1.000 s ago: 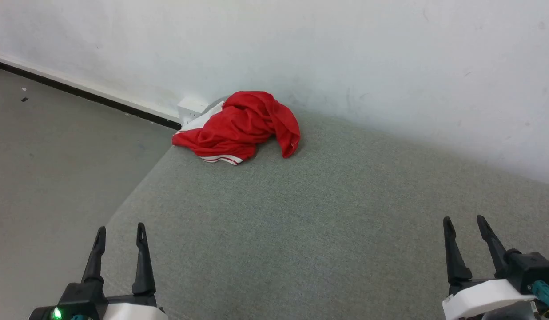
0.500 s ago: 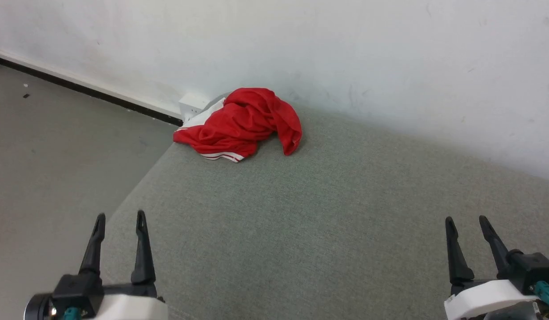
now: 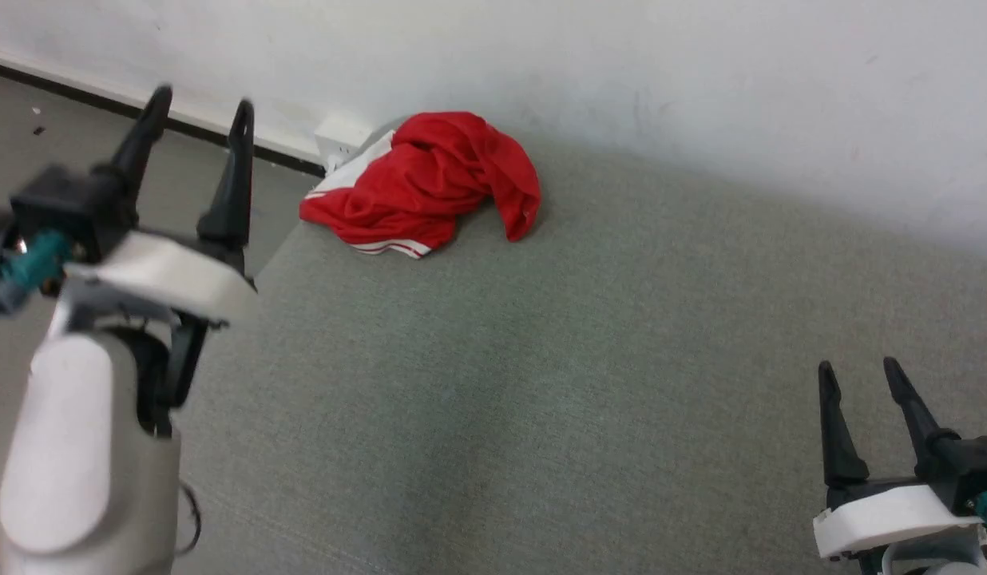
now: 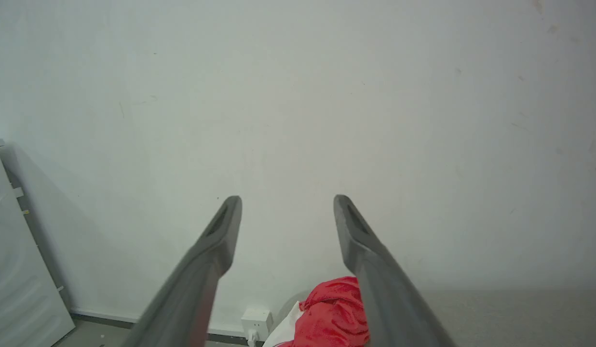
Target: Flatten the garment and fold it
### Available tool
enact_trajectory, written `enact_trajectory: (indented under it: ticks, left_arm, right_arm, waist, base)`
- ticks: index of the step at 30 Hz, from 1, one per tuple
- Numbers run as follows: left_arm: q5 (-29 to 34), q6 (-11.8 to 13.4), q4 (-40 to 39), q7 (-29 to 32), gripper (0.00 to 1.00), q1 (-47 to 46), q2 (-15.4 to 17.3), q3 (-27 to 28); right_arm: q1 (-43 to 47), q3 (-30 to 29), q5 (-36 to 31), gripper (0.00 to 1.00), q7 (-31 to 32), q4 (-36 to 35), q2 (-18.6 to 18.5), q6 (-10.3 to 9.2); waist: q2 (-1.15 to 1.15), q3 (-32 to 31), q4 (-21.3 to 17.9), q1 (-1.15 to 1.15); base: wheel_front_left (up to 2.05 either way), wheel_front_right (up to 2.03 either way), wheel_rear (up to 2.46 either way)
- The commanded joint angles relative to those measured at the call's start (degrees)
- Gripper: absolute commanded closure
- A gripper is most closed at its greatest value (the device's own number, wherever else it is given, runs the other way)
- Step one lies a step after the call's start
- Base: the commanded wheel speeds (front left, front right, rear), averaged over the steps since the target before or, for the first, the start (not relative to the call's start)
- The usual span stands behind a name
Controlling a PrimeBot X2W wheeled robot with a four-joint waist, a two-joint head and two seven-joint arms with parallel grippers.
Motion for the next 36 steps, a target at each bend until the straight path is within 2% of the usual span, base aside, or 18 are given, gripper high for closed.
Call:
enact_trajectory:
  ticks: [1,3,9,16,28,36]
  left_arm:
    - [-2.6,-0.3,2.0,1.0,0.00,-3.6,0.0,0.0]
    - [-3.5,-0.4,4.9,2.0,0.00,-7.9,1.6,-0.8]
    - [-7.8,-0.5,13.3,4.0,0.00,-16.8,3.8,-2.4]
    - [-11.6,-0.5,23.1,4.1,0.00,-25.0,6.6,-5.1]
    - [-19.9,-0.5,35.4,3.5,0.00,-32.6,11.3,-15.8]
    - [-26.6,-0.5,42.3,6.6,0.00,-35.6,13.8,-24.6]
  right_arm:
    - [-1.0,-0.3,-0.9,0.00,-0.3,-0.9,0.1,-0.04]
    - [-1.6,-0.4,-1.8,0.00,-0.3,-1.8,0.1,-0.04]
    - [-3.7,-0.4,-4.2,0.00,-0.2,-4.4,0.1,-0.04]
    - [-5.9,-0.3,-7.1,0.00,1.8,-10.4,0.1,-0.04]
    - [-6.6,0.9,-12.8,0.00,8.1,-22.7,0.1,-0.04]
    - [-6.6,1.6,-15.7,0.00,11.4,-29.0,0.1,-0.04]
  waist:
    - [0.00,3.5,-1.0,0.00]
    - [0.00,5.2,-1.4,0.00]
    - [0.00,9.8,-3.0,0.00]
    - [0.00,16.0,-4.6,0.00]
    - [0.00,25.8,-6.3,0.00]
    - [0.00,30.0,-7.4,0.00]
  base:
    - [0.00,0.00,0.00]
    - [0.00,0.00,0.00]
    - [0.00,0.00,0.00]
    - [0.00,0.00,0.00]
    - [0.00,0.00,0.00]
    - [0.00,0.00,0.00]
